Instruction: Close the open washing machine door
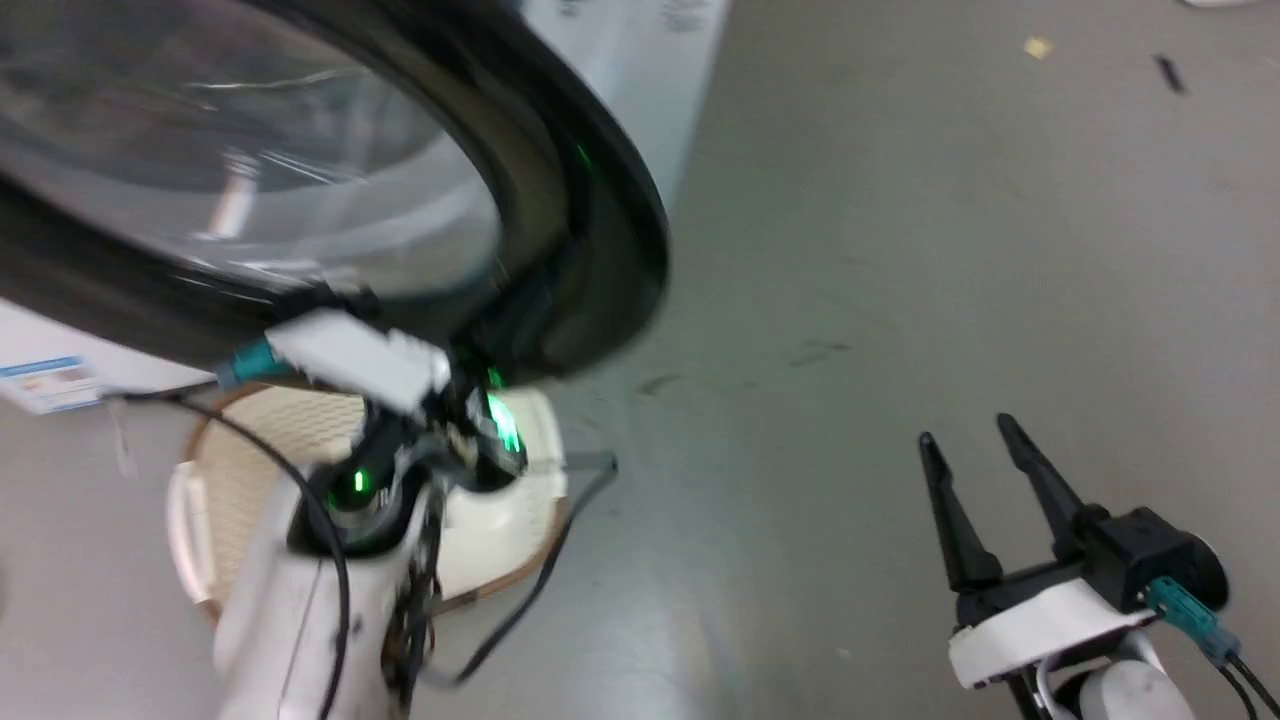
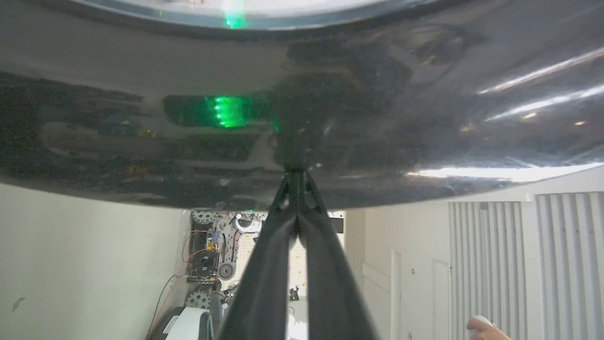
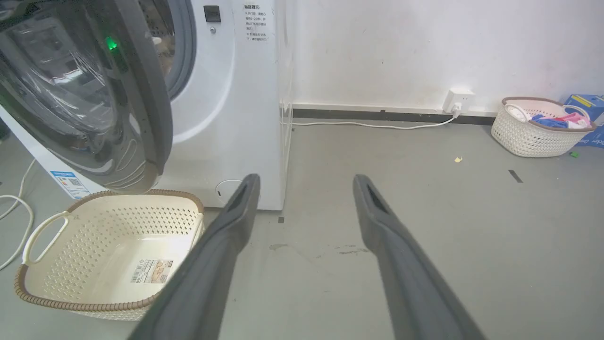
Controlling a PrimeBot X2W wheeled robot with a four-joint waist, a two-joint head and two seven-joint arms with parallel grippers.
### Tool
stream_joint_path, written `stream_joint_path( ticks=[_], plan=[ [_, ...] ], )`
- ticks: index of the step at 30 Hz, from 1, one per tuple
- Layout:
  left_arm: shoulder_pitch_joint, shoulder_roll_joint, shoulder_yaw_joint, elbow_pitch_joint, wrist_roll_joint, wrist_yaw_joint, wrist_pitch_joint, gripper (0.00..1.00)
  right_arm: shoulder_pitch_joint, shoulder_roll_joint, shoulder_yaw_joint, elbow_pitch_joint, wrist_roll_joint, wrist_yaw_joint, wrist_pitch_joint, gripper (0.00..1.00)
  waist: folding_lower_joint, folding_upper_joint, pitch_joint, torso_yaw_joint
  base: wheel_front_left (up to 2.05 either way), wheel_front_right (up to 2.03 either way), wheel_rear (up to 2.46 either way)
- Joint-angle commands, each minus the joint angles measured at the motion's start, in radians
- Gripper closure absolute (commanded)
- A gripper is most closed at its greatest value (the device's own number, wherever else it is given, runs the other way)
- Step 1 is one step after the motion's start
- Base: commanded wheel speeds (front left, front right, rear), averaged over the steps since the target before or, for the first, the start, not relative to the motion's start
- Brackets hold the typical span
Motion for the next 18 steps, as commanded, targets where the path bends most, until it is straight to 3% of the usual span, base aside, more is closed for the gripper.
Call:
stream_joint_path(
  ticks=[1,3,7,14,15,16,18],
  plan=[
    [-0.052,0.000,0.004,0.041,0.008,-0.012,-0.035,1.00,-0.024,0.004,0.010,0.001,0.017,0.001,-0.004,0.00,-0.0001,-0.0001,0.043,-0.065,0.00,0.00,0.00],
    [-0.149,0.000,0.007,0.152,0.017,-0.037,-0.119,1.00,-0.027,0.005,0.030,0.003,0.044,0.001,-0.004,0.00,-0.0001,-0.0001,0.043,-0.090,0.00,0.00,0.00],
    [-0.188,0.000,-0.004,0.238,0.011,-0.073,-0.155,1.00,-0.021,0.005,0.035,0.000,0.055,0.001,-0.004,0.00,-0.0001,-0.0001,0.027,-0.083,0.00,0.00,0.00],
    [-0.097,0.000,-0.035,0.222,0.019,-0.127,-0.155,1.00,0.000,0.005,0.027,-0.019,0.035,0.001,-0.004,0.00,-0.0001,-0.0001,-0.043,0.004,0.00,0.00,0.00],
    [-0.067,0.002,-0.038,0.192,0.024,-0.130,-0.154,0.67,0.005,0.005,0.024,-0.022,0.031,0.001,-0.004,0.00,-0.0001,-0.0001,-0.056,0.021,0.00,0.00,0.00],
    [0.037,0.020,-0.057,0.054,0.087,-0.132,-0.170,0.00,0.025,0.005,0.003,-0.031,0.018,0.001,-0.004,0.00,-0.0001,-0.0001,-0.100,0.089,0.00,0.00,0.00],
    [0.119,0.052,-0.066,-0.041,0.160,-0.133,-0.209,0.00,0.038,0.005,0.002,-0.034,0.009,0.001,-0.004,0.00,-0.0001,-0.0001,-0.125,0.127,0.00,0.00,0.00]
  ],
)
